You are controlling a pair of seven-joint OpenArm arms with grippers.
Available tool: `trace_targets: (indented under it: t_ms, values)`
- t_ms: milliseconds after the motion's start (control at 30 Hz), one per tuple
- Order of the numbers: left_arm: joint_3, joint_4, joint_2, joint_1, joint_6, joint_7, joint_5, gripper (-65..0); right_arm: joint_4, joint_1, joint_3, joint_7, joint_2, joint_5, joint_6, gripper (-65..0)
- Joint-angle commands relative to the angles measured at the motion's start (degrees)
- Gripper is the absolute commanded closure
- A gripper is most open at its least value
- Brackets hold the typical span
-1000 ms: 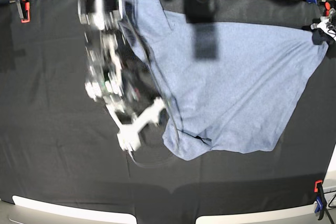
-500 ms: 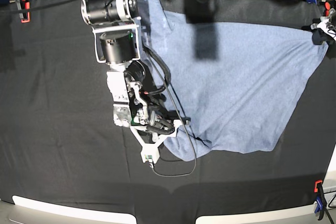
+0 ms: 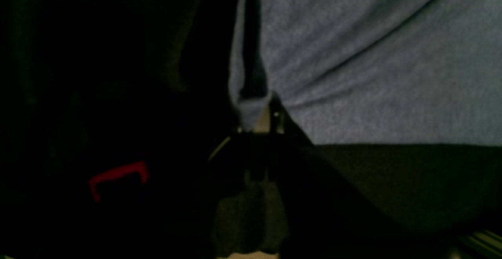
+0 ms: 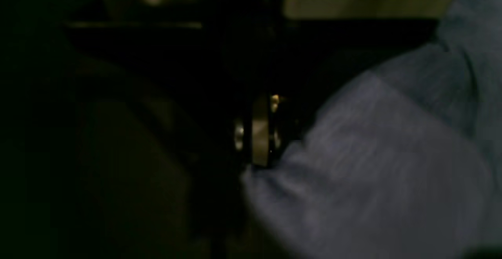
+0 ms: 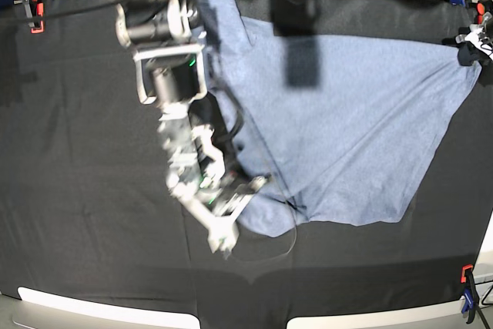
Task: Layout the t-shirt on the table in an organized manner, then fold the t-shirt properly
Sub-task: 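Pull the t-shirt with the right gripper away from the left gripper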
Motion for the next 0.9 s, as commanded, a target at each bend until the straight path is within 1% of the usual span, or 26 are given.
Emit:
trace_targets:
  t_ms: [0, 100, 200, 267, 400, 567, 600, 667, 700, 733, 800, 867]
  values:
    - [-0.42, 0.94, -1.29, -0.13, -0.2, -0.92, -0.55, 0.0, 2.36, 3.98, 0.2, 2.23, 1.33, -0.85, -0.68, 0.0]
    - [-0.42, 0.94, -1.29, -0.13, -0.2, -0.92, -0.57, 0.0, 2.67, 8.7, 0.2, 2.21, 4.72, -0.98, -0.72, 0.0]
    - [-0.42, 0.94, -1.27, -0.13, -0.2, -0.94, -0.59, 0.0, 2.64, 12.94, 0.15, 2.32, 7.69, 1.03, -0.57, 0.0]
    - [-0.42, 0.94, -1.27, -0.15, -0.2, -0.94, -0.57, 0.0, 2.64, 15.41, 0.15, 3.02, 8.83, 2.27, -0.42, 0.0]
    - [-0.42, 0.94, -1.27, -0.13, -0.2, -0.94, -0.57, 0.0, 2.6, 19.56, 0.13, 3.8, 9.25, 2.27, 0.48, 0.0]
    - [-0.42, 0.94, -1.27, -0.13, -0.2, -0.92, -0.57, 0.0, 0.92, 21.27, -0.72, 6.36, 8.96, 2.34, 0.46, 0.0]
    - [-0.42, 0.94, -1.27, -0.13, -0.2, -0.92, -0.57, 0.0, -0.28, 21.66, -0.76, 6.36, 8.96, 2.16, 0.46, -2.8]
    - [-0.42, 0.94, -1.27, -0.13, -0.2, -0.92, -0.57, 0.0, -2.75, 22.1, -0.76, 7.08, 8.98, 1.95, 0.46, -18.9]
    - [-0.42, 0.94, -1.27, -0.13, -0.2, -0.92, -0.57, 0.0, -3.8, 22.21, -0.76, 7.8, 9.18, 1.95, 0.48, -25.1]
    - [-0.42, 0.94, -1.27, -0.13, -0.2, -0.92, -0.57, 0.0, -4.57, 22.32, -0.76, 8.15, 9.4, 1.97, 0.48, -28.8]
    - [-0.42, 0.94, -1.27, -0.13, -0.2, -0.92, -0.57, 0.0, -4.87, 22.32, -0.76, 7.48, 9.46, 1.99, 0.48, -29.5]
    - [-0.42, 0.94, -1.27, -0.15, -0.2, -0.94, -0.59, 0.0, -4.83, 22.38, -0.76, 4.35, 9.46, 2.32, 0.46, -29.4]
